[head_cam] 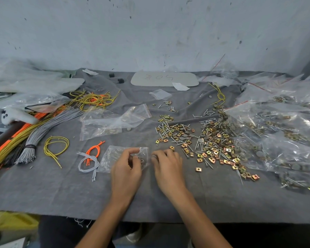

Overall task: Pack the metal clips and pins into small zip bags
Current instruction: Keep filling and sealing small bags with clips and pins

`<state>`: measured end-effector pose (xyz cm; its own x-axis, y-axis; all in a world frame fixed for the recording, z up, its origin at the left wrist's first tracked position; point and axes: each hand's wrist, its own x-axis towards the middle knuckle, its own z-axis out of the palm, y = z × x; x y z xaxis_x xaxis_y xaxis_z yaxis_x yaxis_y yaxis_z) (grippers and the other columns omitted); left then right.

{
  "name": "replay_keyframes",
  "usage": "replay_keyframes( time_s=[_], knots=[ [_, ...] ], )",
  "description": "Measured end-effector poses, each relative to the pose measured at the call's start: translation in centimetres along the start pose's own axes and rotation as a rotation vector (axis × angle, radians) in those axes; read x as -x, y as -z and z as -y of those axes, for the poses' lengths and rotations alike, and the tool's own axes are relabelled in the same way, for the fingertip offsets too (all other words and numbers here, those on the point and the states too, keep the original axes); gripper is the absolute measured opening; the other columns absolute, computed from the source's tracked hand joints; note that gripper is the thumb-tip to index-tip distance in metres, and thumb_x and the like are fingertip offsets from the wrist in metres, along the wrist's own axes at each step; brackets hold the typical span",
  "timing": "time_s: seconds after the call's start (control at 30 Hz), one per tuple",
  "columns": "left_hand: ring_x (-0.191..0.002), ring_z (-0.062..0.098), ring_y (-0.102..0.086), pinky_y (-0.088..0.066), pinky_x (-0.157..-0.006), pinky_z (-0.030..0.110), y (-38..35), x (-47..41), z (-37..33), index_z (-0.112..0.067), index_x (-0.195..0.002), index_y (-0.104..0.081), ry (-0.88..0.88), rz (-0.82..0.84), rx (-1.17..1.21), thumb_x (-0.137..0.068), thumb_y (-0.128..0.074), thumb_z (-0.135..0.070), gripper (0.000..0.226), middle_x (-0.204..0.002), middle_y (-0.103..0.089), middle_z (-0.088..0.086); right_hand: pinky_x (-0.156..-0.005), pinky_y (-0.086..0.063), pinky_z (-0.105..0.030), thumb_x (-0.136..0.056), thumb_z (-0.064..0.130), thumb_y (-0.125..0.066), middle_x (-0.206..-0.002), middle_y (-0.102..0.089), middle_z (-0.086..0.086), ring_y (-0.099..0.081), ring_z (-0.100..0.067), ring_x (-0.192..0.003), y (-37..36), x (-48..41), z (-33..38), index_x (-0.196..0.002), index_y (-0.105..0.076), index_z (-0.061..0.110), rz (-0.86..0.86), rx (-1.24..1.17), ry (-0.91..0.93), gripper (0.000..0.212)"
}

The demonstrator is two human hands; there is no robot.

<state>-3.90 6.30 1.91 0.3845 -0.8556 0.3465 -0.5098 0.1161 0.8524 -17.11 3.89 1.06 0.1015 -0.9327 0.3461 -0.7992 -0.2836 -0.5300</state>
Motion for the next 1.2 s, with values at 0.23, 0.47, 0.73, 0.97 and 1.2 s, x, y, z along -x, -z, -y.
replay_keyframes(
  time_s=[0.23, 0.47, 0.73, 0.97, 1.2],
  knots=[
    [-0.064, 0.007, -0.059, -0.051, -0.069, 0.040, -0.1, 0.0, 0.3, -0.033, -0.104, -0.064, -0.040, 0.086, -0.019, -0.093, -0.059, -0.012, 0.024, -0.069, -0.062, -0.013, -0.088, -0.050, -0.030, -0.100, 0.026, -0.057, -0.108, -0.067, 0.012, -0.059, -0.007, -0.101, 0.7, 0.4, 0.2, -0.121, -0.064, 0.027, -0.009, -0.398, 0.065, 0.023],
    [-0.061, 0.006, -0.060, -0.052, -0.064, 0.039, -0.2, 0.2, 0.3, -0.036, -0.106, -0.063, -0.064, 0.153, 0.011, -0.087, -0.052, -0.027, 0.024, -0.068, -0.064, -0.011, -0.082, -0.053, -0.041, -0.095, 0.016, -0.063, -0.101, -0.069, 0.012, -0.065, -0.010, -0.096, 0.6, 0.3, 0.3, -0.105, -0.063, 0.027, 0.090, -0.468, 0.080, 0.015],
    [-0.063, 0.003, -0.060, -0.046, -0.062, 0.024, -0.1, 0.0, 0.7, -0.035, -0.105, -0.063, -0.076, 0.083, -0.003, -0.087, -0.050, -0.027, 0.024, -0.070, -0.063, -0.015, -0.084, -0.053, -0.041, -0.095, 0.017, -0.059, -0.100, -0.074, 0.011, -0.068, -0.012, -0.095, 0.7, 0.2, 0.4, -0.109, -0.071, 0.027, 0.123, -0.430, 0.103, 0.021],
    [-0.063, 0.007, -0.058, -0.042, -0.061, 0.019, -0.1, 0.2, 0.4, -0.040, -0.105, -0.058, -0.132, 0.033, -0.048, -0.083, -0.054, -0.031, 0.025, -0.070, -0.061, -0.012, -0.078, -0.051, -0.026, -0.088, 0.017, -0.069, -0.095, -0.065, 0.011, -0.062, -0.005, -0.086, 0.4, 0.0, -0.1, -0.099, -0.069, 0.025, -0.092, -0.480, 0.009, 0.014],
    [-0.069, 0.008, -0.055, -0.046, -0.068, 0.027, 0.4, 1.7, 0.1, -0.030, -0.113, -0.064, -0.470, 0.170, -0.249, -0.080, -0.064, -0.021, 0.034, -0.071, -0.054, -0.016, -0.080, -0.047, -0.016, -0.087, 0.010, -0.068, -0.096, -0.069, 0.008, -0.063, -0.005, -0.088, 0.6, -0.4, -0.3, -0.113, -0.068, 0.024, 0.041, -0.481, -0.069, 0.030]
  ],
)
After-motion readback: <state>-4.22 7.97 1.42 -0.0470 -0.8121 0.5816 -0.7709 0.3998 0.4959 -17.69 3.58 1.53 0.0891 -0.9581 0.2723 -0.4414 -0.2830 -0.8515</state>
